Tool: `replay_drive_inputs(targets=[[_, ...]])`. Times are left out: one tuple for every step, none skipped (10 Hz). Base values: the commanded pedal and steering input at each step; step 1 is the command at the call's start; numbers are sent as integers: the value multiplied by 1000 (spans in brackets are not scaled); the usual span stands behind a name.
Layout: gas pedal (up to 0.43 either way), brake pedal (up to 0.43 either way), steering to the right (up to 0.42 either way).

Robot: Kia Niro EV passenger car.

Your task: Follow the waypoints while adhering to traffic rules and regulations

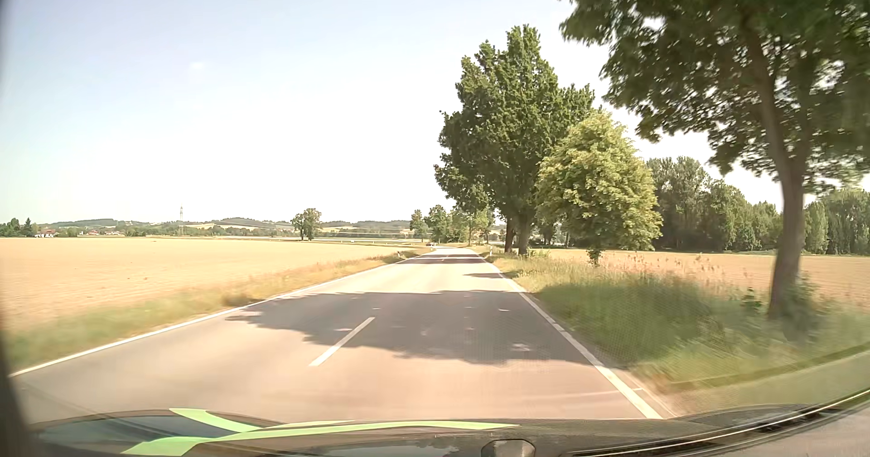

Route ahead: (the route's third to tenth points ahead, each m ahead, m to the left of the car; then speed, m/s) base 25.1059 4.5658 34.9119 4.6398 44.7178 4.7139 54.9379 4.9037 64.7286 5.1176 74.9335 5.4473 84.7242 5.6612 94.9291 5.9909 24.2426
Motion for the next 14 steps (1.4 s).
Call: replay_drive_inputs(targets=[[8,0,-1],[20,0,-1],[28,0,-1],[28,0,-2],[39,0,-2],[98,0,-1],[118,0,-1],[138,0,-1],[138,0,-1],[138,0,-1],[150,0,-1],[150,0,-1],[150,0,-1],[150,0,-1]])
